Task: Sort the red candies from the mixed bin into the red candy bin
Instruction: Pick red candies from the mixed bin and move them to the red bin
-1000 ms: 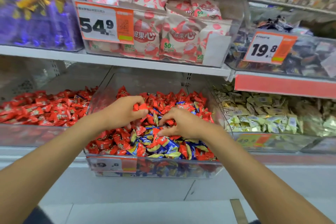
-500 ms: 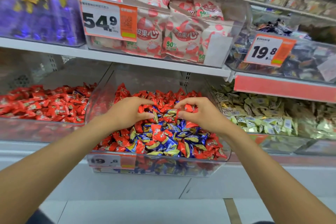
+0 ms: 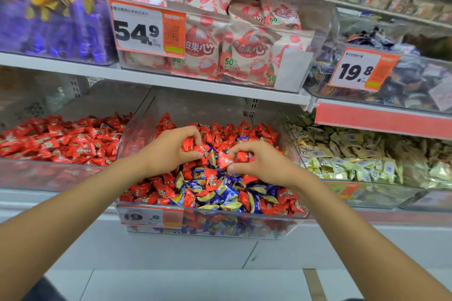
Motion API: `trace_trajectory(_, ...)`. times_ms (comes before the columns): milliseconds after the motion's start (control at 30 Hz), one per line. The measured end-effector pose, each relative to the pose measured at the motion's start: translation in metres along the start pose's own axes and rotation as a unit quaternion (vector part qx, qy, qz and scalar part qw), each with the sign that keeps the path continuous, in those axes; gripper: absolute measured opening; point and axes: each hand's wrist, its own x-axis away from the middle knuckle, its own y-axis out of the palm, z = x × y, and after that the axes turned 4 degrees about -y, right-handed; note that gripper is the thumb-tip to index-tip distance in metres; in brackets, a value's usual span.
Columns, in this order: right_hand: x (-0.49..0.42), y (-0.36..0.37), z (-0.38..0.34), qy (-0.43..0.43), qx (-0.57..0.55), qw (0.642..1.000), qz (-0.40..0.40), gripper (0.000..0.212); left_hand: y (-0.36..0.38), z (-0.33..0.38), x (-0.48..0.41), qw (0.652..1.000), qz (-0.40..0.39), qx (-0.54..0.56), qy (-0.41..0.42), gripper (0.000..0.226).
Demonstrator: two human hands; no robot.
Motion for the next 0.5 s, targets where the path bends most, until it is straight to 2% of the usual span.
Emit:
trace_trajectory(233, 0.004, -0.007, -0.014, 0.024, -0.098, 0.983, 0.156, 0.012, -0.031, 0.005, 0.017, 0.993, 0.101, 0.065, 0.009, 0.021)
trace_trajectory(300, 0.000, 0.000, -0.024, 0.021, -0.095, 0.982, 0.165, 0.012, -0.045, 0.002, 0.026, 0.991, 0.120, 0.063, 0.011, 0.026)
trace_trajectory(400, -0.016, 0.017, -0.052, 0.009, -0.086, 0.984, 0.158, 0.011, -0.068, -0.016, 0.041, 0.988, 0.145, 0.049, -0.003, 0.022)
trace_trajectory(500, -0.047, 0.041, -0.088, -0.026, -0.093, 0.987, 0.127, 0.014, -0.093, -0.057, 0.061, 0.981, 0.181, 0.026, -0.058, 0.020)
